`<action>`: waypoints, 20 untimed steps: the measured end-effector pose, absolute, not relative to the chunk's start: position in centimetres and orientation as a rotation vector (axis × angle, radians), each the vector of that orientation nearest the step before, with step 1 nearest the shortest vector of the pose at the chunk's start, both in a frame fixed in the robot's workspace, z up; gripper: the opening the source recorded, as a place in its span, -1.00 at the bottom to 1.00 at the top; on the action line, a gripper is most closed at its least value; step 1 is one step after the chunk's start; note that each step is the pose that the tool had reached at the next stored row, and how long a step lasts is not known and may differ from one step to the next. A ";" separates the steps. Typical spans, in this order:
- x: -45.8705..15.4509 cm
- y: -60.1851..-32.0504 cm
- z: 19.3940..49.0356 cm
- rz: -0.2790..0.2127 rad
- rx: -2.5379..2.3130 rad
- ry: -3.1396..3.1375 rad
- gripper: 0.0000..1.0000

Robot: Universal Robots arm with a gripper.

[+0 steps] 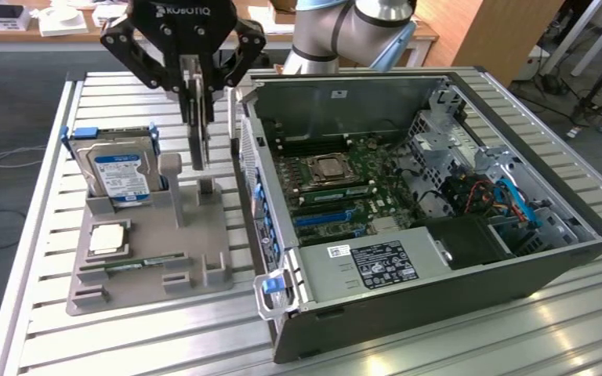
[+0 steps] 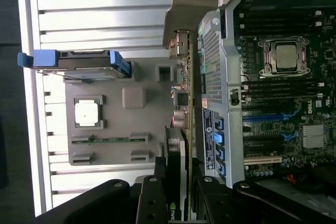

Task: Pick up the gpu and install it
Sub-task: 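Pick up the gpu and move the gpu toward the slot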

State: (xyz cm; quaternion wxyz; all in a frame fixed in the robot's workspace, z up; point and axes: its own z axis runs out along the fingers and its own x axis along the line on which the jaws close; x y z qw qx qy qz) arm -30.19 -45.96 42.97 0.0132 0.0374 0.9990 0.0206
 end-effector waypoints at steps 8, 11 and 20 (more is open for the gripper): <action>-30.2 -46.0 45.8 0.064 0.116 3.112 -0.44; -30.2 -46.0 46.4 0.064 0.117 3.112 -0.44; -29.6 -46.0 46.4 0.064 0.116 3.112 -0.44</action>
